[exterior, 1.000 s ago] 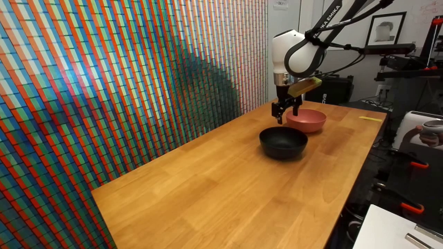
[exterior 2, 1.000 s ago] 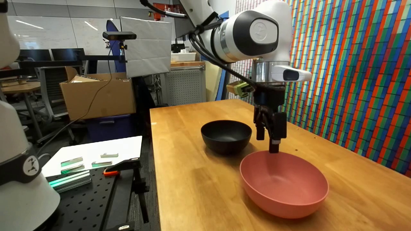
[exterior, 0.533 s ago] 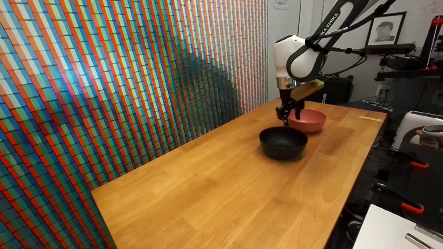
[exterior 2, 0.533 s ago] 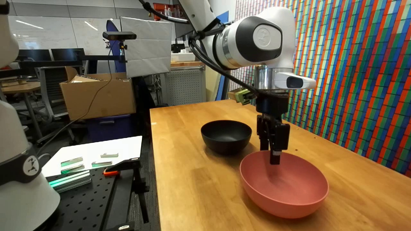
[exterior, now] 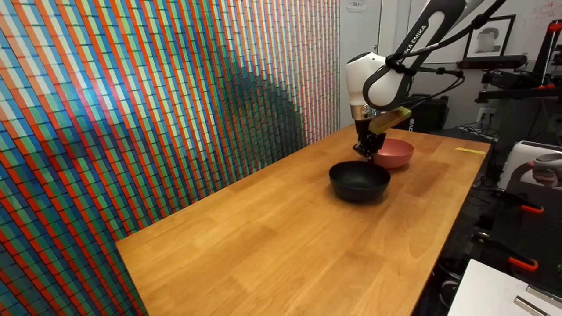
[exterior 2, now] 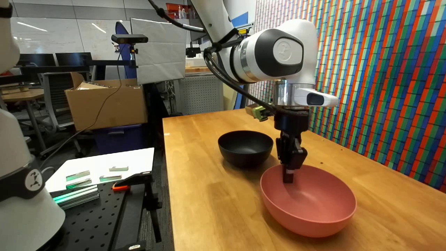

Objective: Put the pink bowl on top of the black bowl

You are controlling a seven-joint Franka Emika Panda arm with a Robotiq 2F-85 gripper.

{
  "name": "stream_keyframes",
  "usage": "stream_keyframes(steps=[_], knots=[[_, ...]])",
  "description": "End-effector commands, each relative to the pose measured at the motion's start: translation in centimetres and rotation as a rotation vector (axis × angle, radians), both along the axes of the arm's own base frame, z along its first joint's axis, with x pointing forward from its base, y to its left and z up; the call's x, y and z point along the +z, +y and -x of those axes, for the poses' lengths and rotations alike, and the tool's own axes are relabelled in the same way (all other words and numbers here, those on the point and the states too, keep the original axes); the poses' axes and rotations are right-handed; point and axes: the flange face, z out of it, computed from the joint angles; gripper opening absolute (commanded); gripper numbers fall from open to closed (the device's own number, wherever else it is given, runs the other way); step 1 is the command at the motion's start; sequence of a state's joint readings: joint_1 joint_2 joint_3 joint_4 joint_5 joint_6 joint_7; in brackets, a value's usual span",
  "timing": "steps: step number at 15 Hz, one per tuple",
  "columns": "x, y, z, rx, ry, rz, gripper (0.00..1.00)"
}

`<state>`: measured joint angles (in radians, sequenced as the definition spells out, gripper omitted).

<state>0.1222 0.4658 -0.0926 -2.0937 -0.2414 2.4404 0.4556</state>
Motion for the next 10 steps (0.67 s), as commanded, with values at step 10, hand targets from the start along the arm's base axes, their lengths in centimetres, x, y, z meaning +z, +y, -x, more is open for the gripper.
stream_keyframes(steps=[10], knots=[[9.6, -2.6, -0.8, -0.093, -0.009, -0.066, 0.01]])
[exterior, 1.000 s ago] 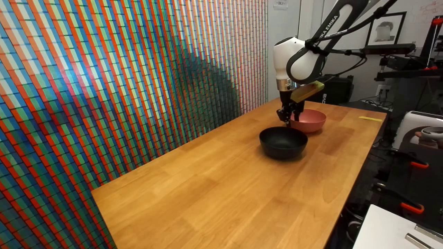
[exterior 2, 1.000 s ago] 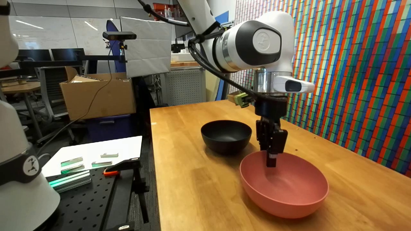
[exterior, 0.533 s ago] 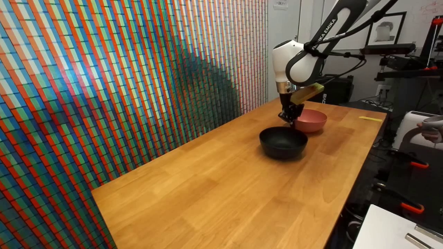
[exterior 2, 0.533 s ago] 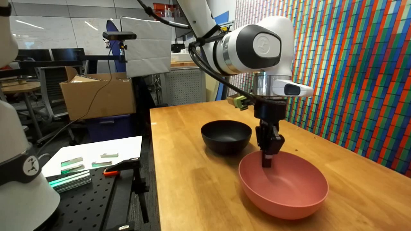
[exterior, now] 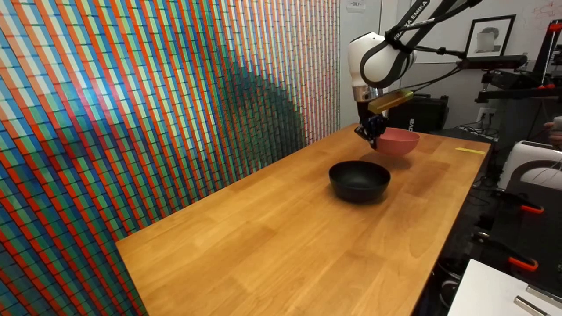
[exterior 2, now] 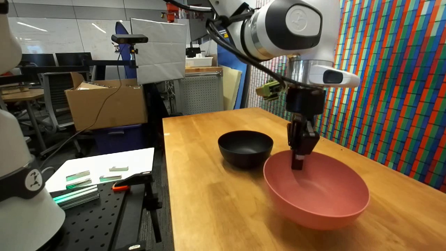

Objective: Put the pink bowl on top of the black bowl

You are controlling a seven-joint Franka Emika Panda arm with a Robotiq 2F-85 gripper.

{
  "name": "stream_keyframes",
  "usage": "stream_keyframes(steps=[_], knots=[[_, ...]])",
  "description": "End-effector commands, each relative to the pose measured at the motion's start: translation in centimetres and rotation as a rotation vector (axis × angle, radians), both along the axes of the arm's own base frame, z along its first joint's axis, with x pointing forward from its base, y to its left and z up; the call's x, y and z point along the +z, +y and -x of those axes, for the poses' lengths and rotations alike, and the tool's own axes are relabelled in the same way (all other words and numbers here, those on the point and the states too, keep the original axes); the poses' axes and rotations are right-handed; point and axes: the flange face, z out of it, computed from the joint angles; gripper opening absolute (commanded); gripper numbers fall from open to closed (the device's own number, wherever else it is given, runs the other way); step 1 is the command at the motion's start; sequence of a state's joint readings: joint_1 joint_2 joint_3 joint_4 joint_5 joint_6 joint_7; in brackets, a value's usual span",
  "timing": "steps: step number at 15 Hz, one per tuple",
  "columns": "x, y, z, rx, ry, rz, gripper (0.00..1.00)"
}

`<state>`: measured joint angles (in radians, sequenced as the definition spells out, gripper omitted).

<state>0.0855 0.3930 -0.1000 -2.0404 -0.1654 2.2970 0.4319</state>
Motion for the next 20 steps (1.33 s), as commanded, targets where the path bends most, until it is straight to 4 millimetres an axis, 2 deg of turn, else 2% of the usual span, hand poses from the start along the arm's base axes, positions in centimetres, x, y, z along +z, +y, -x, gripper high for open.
stream_keyframes(steps=[1, 2, 5, 10, 15, 20], knots=[[5.7, 0.7, 0.6, 0.027, -0.056, -0.044, 0.01], [6.8, 1.3, 0.8, 0.042, -0.086, -0.051, 0.01], [9.2, 5.0, 1.6, 0.124, -0.141, -0.062, 0.01], [10.7, 12.1, 4.5, 0.267, -0.163, -0.099, 0.01], [10.4, 17.4, 8.1, 0.418, -0.165, -0.133, 0.01], [8.1, 20.3, 10.1, 0.516, -0.18, -0.132, 0.01]])
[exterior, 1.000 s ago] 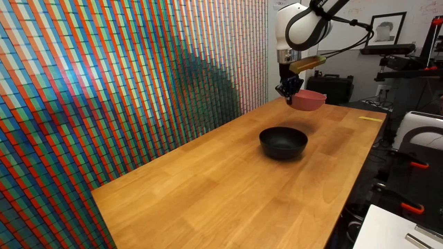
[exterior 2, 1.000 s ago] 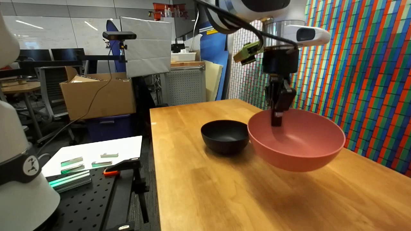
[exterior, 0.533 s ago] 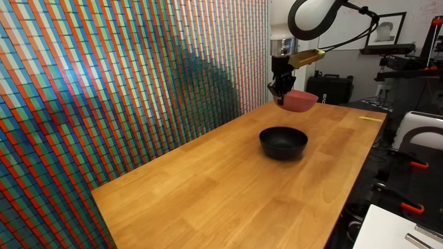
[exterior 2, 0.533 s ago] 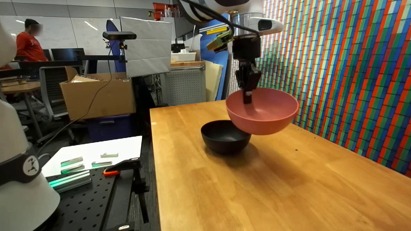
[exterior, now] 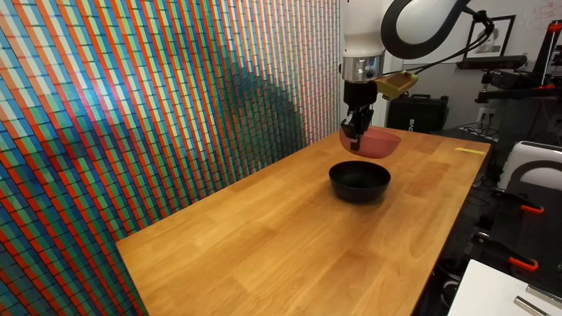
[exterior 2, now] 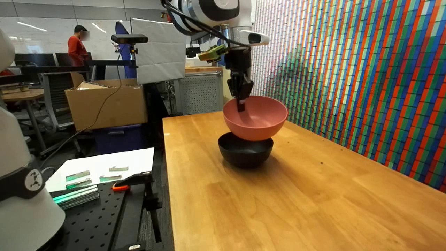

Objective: Put the pink bowl on top of the black bowl

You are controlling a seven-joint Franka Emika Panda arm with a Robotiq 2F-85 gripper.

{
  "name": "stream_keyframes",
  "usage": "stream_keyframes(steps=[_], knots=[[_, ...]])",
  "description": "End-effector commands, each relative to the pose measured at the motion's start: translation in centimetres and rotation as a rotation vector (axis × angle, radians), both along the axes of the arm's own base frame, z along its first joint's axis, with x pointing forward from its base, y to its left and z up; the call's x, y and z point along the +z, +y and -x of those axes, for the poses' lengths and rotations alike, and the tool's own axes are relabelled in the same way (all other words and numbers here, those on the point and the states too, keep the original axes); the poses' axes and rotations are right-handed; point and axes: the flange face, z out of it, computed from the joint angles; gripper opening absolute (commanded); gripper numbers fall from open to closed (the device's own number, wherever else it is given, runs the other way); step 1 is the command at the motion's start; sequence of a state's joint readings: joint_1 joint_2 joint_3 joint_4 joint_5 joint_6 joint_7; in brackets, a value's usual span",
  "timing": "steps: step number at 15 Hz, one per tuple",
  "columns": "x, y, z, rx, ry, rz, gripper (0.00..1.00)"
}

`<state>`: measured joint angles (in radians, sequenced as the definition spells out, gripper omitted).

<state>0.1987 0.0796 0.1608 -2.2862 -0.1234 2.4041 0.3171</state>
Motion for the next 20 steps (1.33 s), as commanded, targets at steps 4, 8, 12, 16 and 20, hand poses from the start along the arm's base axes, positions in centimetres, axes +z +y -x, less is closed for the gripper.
stream_keyframes(steps=[4, 8, 12, 16, 20], knots=[[-1.6, 1.8, 1.9, 0.103, -0.05, -0.027, 0.01], [-2.6, 2.3, 2.1, 0.128, -0.048, -0.027, 0.01], [-3.7, 2.2, 2.2, 0.143, -0.04, -0.009, 0.01], [-4.1, 2.2, 2.3, 0.148, -0.037, -0.001, 0.46], [-4.2, 2.1, 2.2, 0.143, -0.036, 0.006, 0.77]])
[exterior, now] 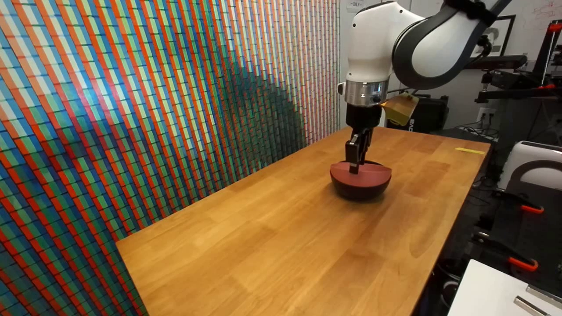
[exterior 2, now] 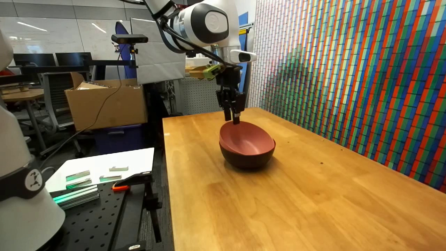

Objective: Put the pink bowl on top of the black bowl

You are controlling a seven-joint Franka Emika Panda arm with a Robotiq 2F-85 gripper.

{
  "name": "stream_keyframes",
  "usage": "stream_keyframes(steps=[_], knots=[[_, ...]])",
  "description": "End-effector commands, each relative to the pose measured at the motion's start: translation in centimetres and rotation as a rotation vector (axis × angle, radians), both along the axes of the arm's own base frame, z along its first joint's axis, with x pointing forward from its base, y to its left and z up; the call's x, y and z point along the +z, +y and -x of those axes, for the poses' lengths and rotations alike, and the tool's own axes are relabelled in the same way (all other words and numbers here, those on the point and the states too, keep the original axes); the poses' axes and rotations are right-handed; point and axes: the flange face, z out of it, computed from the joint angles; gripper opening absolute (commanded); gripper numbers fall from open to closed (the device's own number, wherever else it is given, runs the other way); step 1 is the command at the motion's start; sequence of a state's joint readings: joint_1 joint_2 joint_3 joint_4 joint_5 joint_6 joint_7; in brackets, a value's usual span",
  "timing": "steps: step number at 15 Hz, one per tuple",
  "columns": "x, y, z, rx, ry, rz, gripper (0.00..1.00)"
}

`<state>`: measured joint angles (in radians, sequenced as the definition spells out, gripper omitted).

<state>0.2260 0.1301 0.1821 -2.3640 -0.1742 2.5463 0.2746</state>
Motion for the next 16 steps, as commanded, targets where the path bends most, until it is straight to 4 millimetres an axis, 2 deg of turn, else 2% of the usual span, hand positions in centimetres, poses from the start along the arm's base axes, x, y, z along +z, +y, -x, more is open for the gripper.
stream_keyframes(steps=[1, 3, 4, 6, 10, 16], knots=[[0.2, -0.1, -0.2, -0.004, -0.025, 0.006, 0.83], [0.2, -0.1, -0.3, -0.026, -0.026, 0.027, 0.99], [0.1, -0.2, -0.5, -0.046, -0.022, 0.033, 1.0], [1.4, -3.0, -1.0, -0.093, -0.009, 0.03, 1.0], [5.8, -6.8, -1.1, -0.18, 0.027, -0.06, 1.0], [14.0, -11.8, -1.0, -0.298, 0.096, -0.2, 1.0]])
